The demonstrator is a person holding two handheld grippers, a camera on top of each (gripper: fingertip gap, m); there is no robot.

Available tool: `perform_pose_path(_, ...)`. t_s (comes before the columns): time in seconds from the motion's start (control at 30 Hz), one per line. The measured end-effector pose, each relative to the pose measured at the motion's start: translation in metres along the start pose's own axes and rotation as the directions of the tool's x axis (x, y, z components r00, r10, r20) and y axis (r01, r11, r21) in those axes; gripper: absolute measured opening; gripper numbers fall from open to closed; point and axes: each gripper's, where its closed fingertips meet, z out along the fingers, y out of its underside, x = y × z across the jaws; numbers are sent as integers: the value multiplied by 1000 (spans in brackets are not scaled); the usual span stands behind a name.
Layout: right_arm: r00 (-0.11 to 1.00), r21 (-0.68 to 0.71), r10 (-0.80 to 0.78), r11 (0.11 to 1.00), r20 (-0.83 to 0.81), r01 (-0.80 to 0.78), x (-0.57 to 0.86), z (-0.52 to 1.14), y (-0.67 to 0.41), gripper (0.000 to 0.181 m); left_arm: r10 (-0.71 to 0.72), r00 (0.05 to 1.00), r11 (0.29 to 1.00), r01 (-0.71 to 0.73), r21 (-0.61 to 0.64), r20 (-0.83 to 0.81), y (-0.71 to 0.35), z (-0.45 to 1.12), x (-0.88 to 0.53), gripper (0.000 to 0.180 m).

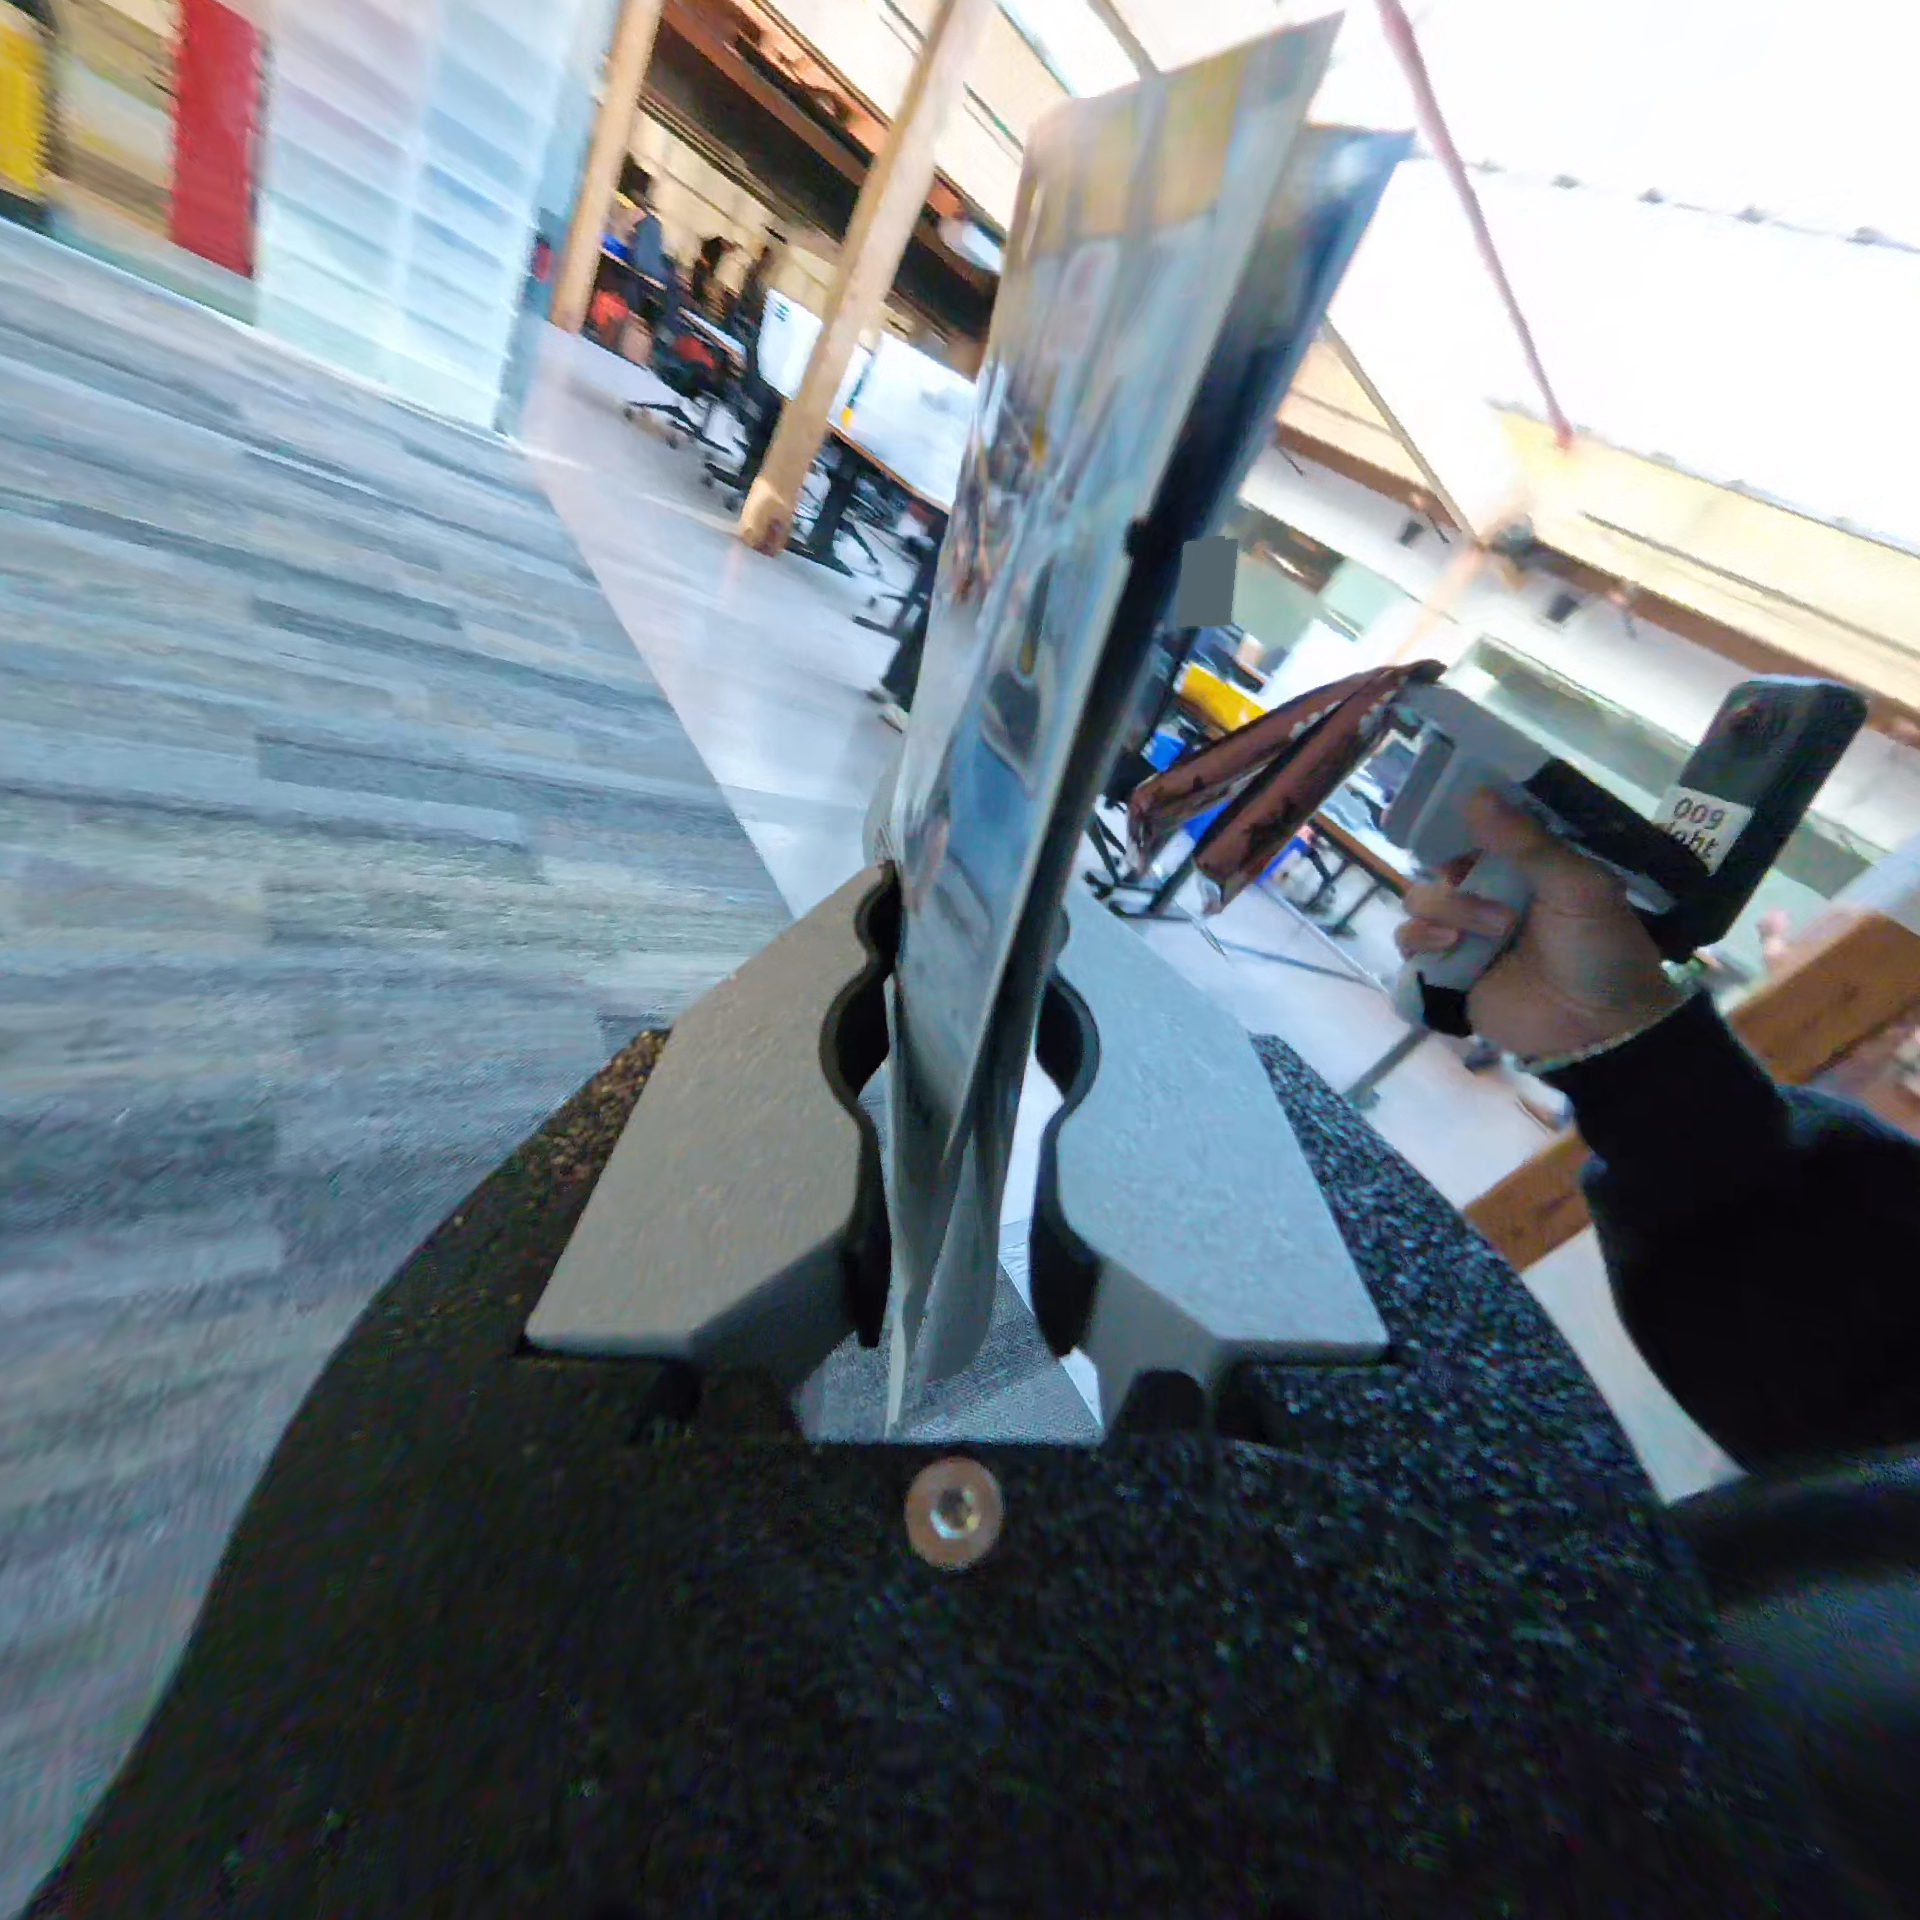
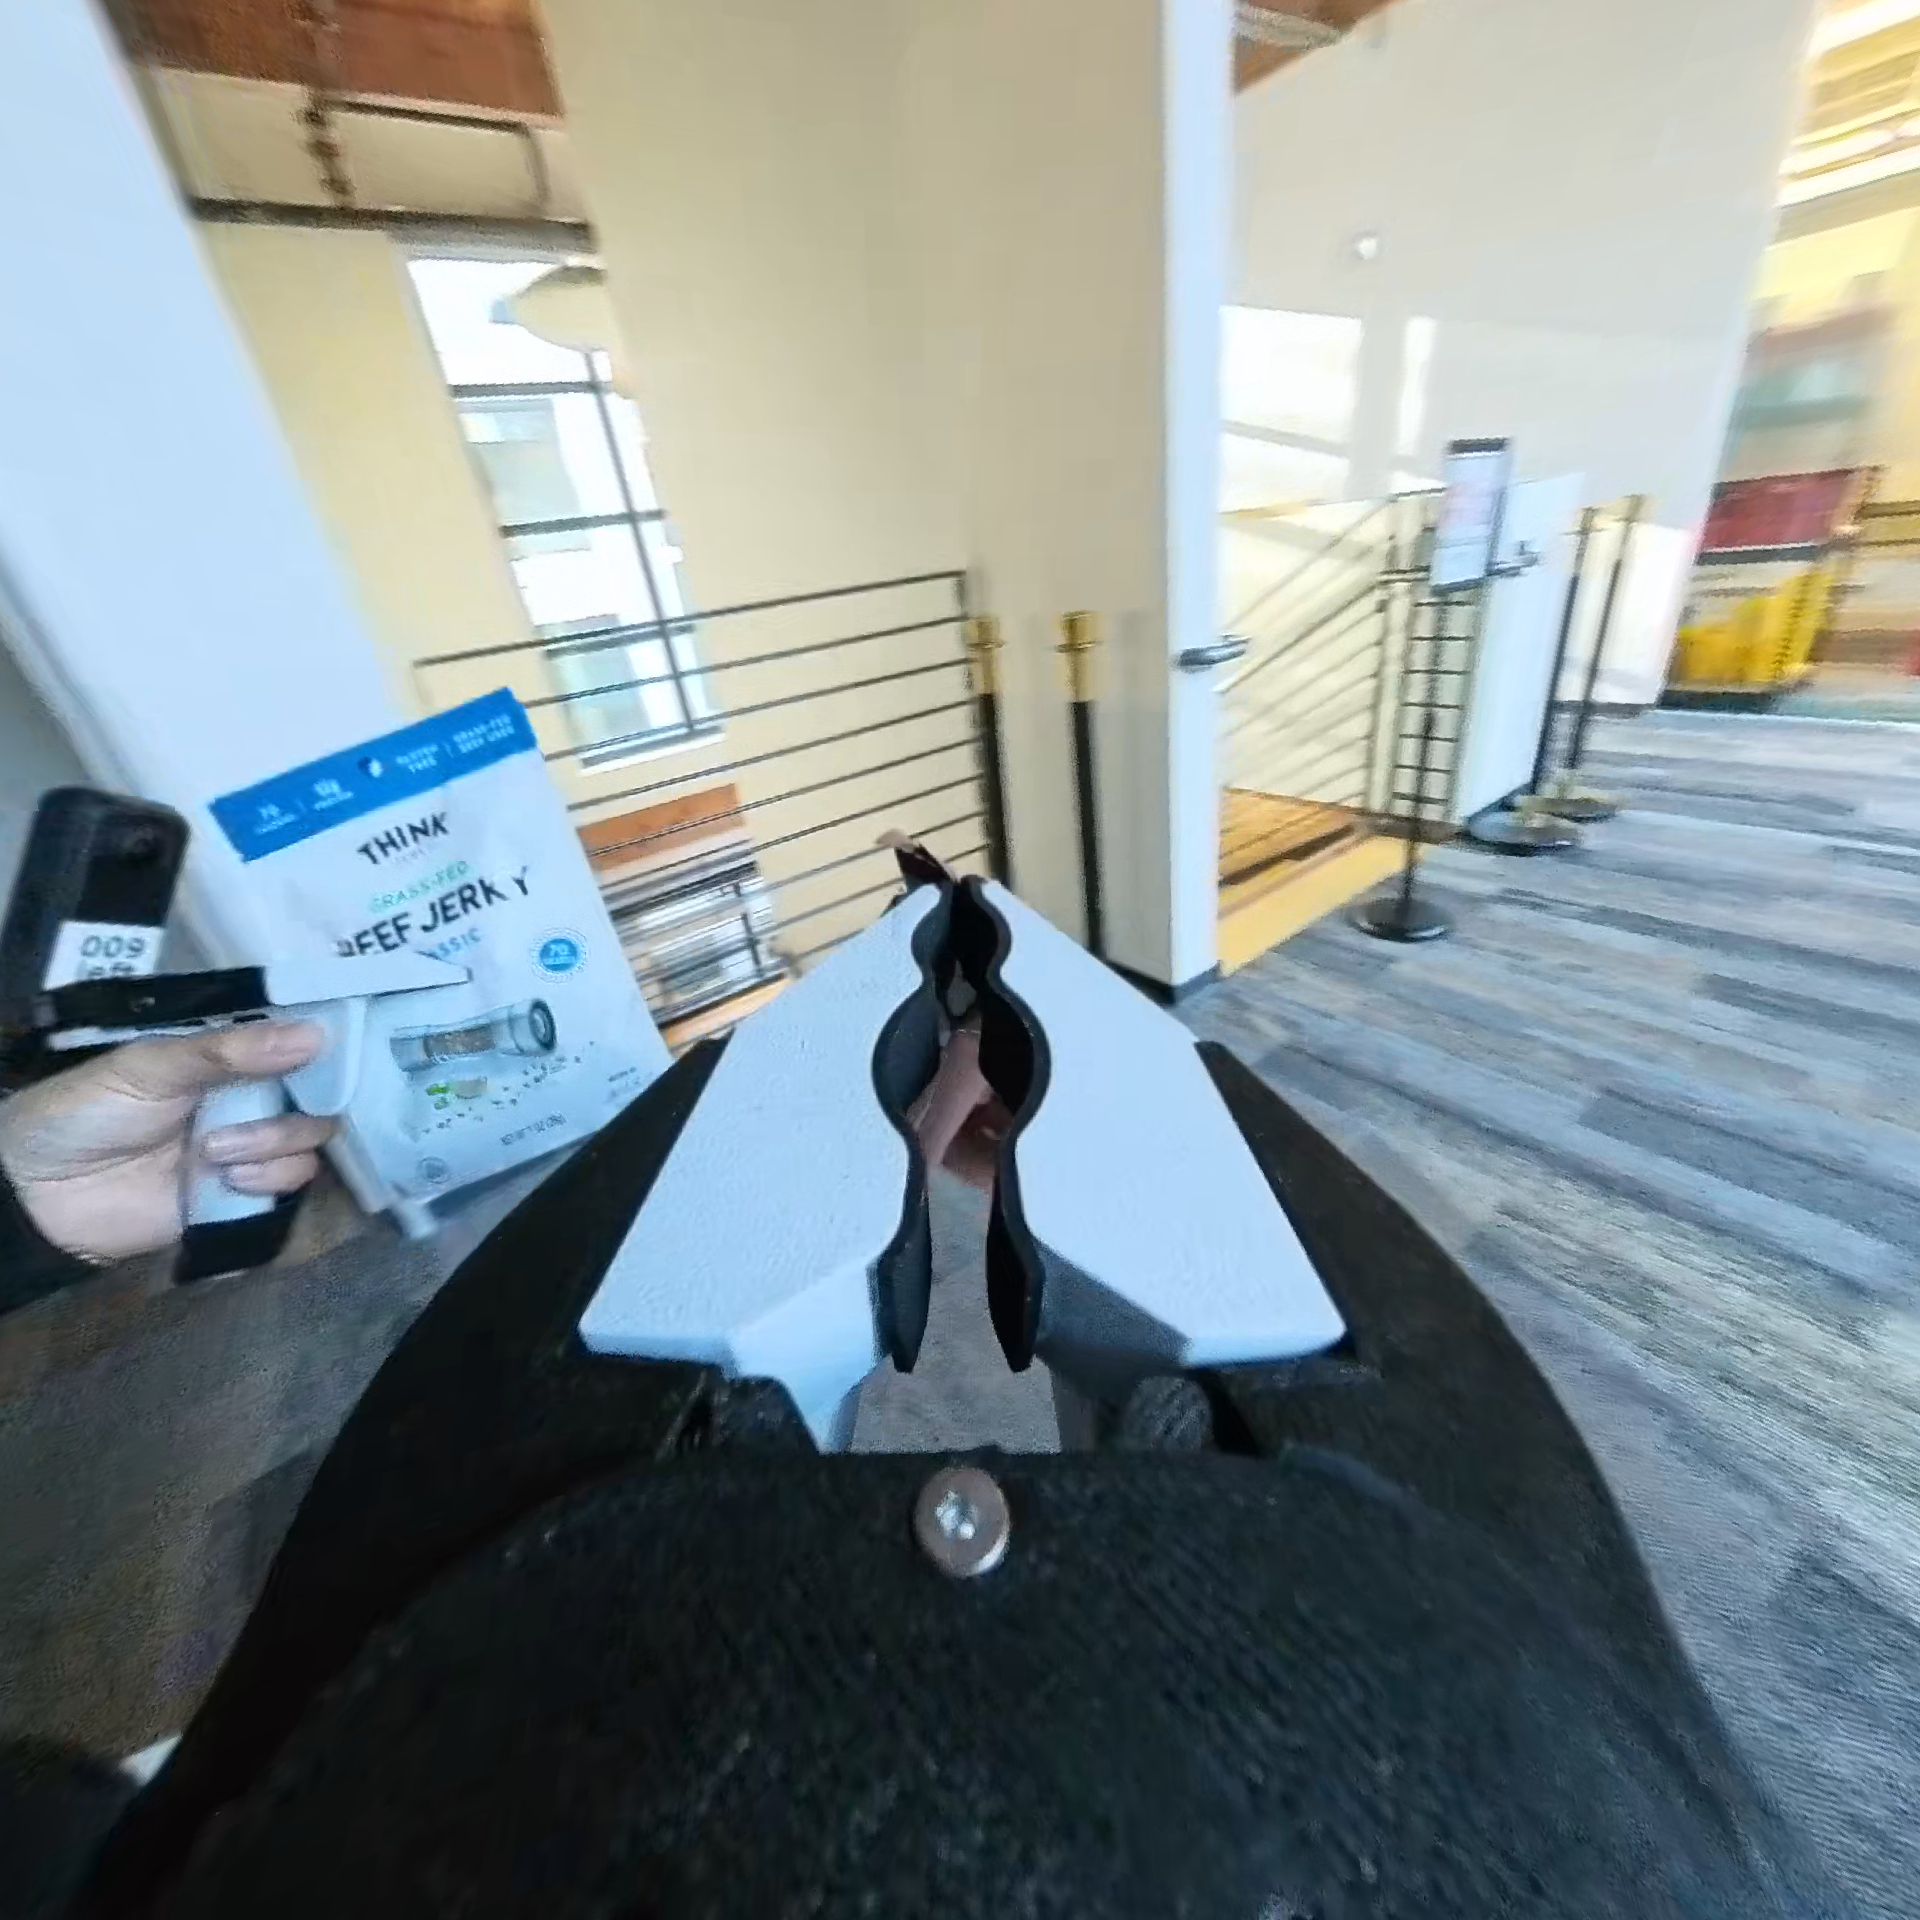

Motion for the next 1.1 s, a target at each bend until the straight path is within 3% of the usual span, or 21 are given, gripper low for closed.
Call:
perform_pose_path(0.03, 999, -5, -8, 1000, -41, 8, 37, 10, -2, 0, 7, 999, 1000, -8, -26, -38, -5, 44, -20, 21)
perform_pose_path(0.2, 957, -75, -23, 997, -290, 1, 214, 42, -19, 0, -49, 960, 988, 6, -155, -277, -47, 276, -76, 20)
perform_pose_path(0.33, 844, -73, 28, 994, -536, -79, 347, 44, -24, 0, -116, 882, 967, -3, -253, -456, -79, 448, -83, 20)
perform_pose_path(0.5, 764, -21, 46, 997, -643, -78, 498, 71, -19, 0, -190, 785, 947, -11, -320, -589, -92, 643, -106, 20)
perform_pose_path(0.73, 881, 74, 76, 996, -466, -46, 732, 213, -43, 0, -202, 812, 943, 10, -334, -547, -120, 895, -202, 20)
perform_pose_path(0.93, 972, 72, 57, 997, -227, -41, 913, 371, -86, 0, -136, 883, 951, -10, -308, -450, -179, 1084, -294, 20)
perform_pose_path(1.1, 988, 30, -15, 999, -156, 20, 1081, 483, -96, 0, -83, 909, 969, -23, -248, -408, -206, 1246, -386, 20)
